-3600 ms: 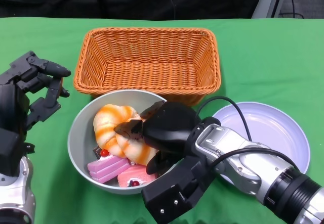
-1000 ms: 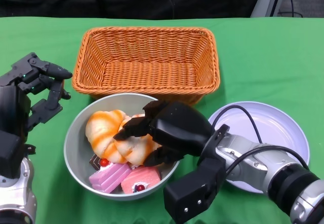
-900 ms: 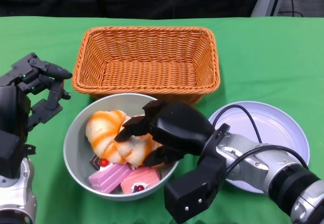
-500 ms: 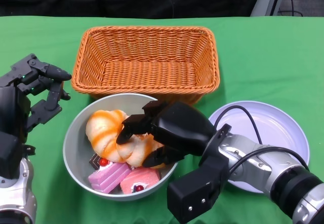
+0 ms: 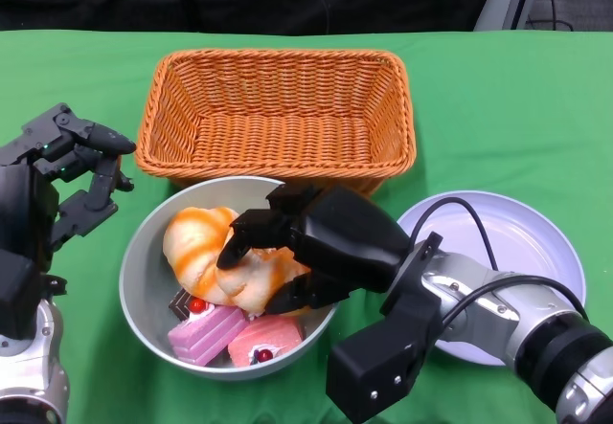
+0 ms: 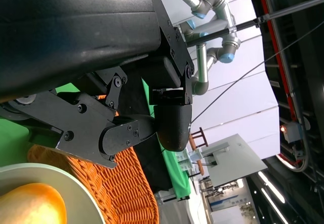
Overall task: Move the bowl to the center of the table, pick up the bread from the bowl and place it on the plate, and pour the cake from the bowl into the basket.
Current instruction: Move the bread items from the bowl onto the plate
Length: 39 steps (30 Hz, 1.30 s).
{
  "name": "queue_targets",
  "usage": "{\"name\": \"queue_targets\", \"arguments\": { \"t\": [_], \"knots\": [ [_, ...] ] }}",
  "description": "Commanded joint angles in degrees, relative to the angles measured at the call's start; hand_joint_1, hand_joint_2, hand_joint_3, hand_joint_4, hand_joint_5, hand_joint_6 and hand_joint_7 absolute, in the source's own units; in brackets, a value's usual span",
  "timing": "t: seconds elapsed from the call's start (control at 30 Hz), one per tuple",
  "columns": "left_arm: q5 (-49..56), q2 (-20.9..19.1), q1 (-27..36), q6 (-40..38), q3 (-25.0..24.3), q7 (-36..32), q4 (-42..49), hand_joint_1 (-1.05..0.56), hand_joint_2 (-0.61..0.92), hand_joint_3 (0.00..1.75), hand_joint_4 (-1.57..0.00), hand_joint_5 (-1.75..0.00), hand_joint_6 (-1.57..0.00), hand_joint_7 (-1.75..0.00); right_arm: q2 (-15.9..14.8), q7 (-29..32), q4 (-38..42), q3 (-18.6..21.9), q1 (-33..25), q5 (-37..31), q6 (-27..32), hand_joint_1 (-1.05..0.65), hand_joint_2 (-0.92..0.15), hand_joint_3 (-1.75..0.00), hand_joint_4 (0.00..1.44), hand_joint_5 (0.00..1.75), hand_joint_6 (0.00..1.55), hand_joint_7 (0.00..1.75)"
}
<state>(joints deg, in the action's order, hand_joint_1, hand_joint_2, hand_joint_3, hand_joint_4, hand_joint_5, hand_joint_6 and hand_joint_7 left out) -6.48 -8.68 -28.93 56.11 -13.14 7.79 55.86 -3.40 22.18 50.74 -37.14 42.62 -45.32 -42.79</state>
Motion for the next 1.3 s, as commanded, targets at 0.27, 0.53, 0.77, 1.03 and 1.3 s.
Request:
{"name": "queue_targets", "arguments": {
  "t": [0.27,0.53,0.77,1.03,1.3],
  "knots": [
    [-1.84,-1.21,-0.82,-0.92,-0.69,2.66,0.54,-0.12,0.78,0.69,-0.87,-1.49,-0.88,-1.05,-0.63,2.67,-2.34,3.42,0.26,2.22,-2.74,-0.06,-0.92,-0.1,0.72,1.64,0.69,1.14],
    [-1.4,-1.57,-0.95,-1.55,-0.7,2.28,0.92,-0.12,0.82,0.6,-0.86,-1.49,-0.9,-1.03,-2.46,-2.73,-8.62,6.37,-1.3,5.45,-2.23,-0.04,-0.92,-0.1,0.74,1.63,0.72,1.1],
    [-0.88,-1.8,-1.14,-1.22,-0.76,1.92,1.45,-0.12,0.83,0.59,-0.86,-1.49,-0.9,-1.0,-4.28,-8.78,-15.19,8.83,-3.6,8.73,-1.2,-0.03,-0.92,-0.08,0.77,1.56,0.8,0.94],
    [-0.67,-1.9,-1.51,-0.9,-1.13,2.13,2.12,-0.12,0.82,0.61,-0.88,-1.44,-0.91,-1.0,-7.37,-13.19,-25.15,13.27,-8.2,11.87,0.66,-0.01,-0.91,-0.08,0.74,1.72,0.76,1.13],
    [-0.87,-2.19,-1.71,-0.93,-1.3,2.73,2.55,-0.11,0.79,0.66,-0.87,-1.44,-0.91,-1.03,-10.16,-16.21,-32.69,17.77,-13.19,14.83,2.27,0.06,-0.62,-0.57,0.75,1.71,0.75,1.2]
  ]
}}
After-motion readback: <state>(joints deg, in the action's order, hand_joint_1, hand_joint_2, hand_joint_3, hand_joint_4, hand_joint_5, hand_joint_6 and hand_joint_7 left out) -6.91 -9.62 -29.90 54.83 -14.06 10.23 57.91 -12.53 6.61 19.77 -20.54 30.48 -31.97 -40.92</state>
